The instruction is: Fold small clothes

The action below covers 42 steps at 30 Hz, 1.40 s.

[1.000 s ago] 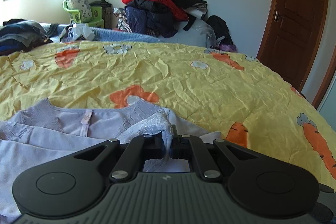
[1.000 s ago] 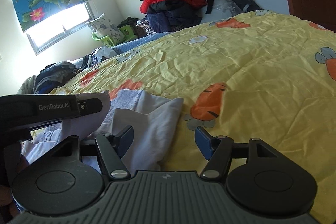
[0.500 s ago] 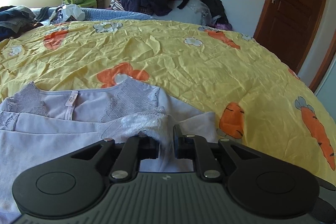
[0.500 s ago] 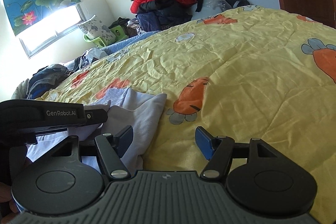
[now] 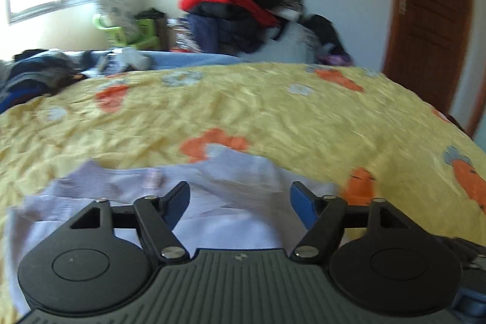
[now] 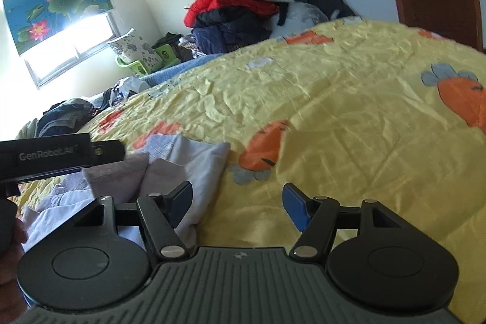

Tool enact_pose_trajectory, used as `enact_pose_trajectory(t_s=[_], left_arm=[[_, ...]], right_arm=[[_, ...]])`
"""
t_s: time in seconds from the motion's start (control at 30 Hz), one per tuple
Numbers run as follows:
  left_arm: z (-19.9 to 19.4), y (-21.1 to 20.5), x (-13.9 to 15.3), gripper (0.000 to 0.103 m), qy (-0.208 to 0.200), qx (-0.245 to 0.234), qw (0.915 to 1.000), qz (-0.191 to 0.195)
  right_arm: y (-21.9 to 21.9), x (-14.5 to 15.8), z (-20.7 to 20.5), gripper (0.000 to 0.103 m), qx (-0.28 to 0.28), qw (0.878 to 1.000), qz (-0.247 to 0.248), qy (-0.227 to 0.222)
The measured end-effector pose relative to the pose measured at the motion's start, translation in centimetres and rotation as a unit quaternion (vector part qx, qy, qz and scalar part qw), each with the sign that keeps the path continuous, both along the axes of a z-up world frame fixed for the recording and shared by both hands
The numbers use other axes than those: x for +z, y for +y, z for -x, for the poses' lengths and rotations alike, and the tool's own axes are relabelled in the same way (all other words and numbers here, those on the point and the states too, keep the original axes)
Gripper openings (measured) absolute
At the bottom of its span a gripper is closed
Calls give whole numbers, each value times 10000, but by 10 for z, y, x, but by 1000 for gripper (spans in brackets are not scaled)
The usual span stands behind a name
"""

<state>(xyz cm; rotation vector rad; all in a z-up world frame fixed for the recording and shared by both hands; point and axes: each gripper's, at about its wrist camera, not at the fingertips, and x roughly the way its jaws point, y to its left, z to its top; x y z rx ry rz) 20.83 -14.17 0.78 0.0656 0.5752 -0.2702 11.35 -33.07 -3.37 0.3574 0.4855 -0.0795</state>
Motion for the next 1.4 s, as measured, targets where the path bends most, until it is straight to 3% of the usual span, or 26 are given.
enact_pose_trajectory(t_s=[0.23, 0.5, 0.53, 0.6, 0.67, 0.73, 0.83, 0.9, 1.0, 1.1, 1.17, 1.23, 1.3, 1.4], left_arm=[[-8, 90, -8, 77, 168, 1133, 9934, 98], [-1, 119, -31, 77, 382, 1400, 9894, -56], [0, 119, -33, 77, 404, 1398, 9893, -71], [-1, 119, -37, 77, 464, 1382, 9893, -97], [1, 118, -40, 77, 493, 1356, 9894, -147], [2, 116, -43, 77, 480, 1334, 9897, -218], [3, 113, -47, 77, 490, 1298, 9898, -311], [4, 110, -48, 77, 494, 1260, 9903, -327], [5, 107, -50, 77, 483, 1219, 9906, -403], [7, 105, -50, 77, 464, 1170, 9910, -454], [8, 105, -52, 77, 462, 1158, 9910, -488], [9, 104, -52, 77, 480, 1160, 9910, -471], [12, 104, -51, 77, 489, 1145, 9913, -429], [21, 105, -48, 77, 454, 1068, 9924, -409]], right_arm=[[48, 19, -26, 69, 1195, 9925, -80, -261], [100, 16, -46, 69, 2746, 9609, -339, 62], [102, 13, -49, 69, 2561, 9665, -113, 140], [98, 7, -54, 70, 1687, 9833, 513, 458], [83, 7, -52, 66, 1255, 9907, 372, 361], [74, 11, -44, 69, 1053, 9941, 204, 154], [88, 18, -36, 71, 1360, 9895, 473, -113], [96, 14, -43, 74, 1594, 9857, 551, 59], [97, 1, -54, 74, 1374, 9869, 711, 456], [95, 8, -42, 75, 1328, 9894, 527, 243], [100, 13, -37, 78, 1399, 9874, 736, 120], [103, 10, -41, 85, 1440, 9847, 947, 249], [101, 4, -45, 83, 1346, 9850, 963, 485], [96, 10, -35, 84, 1279, 9881, 796, 302]])
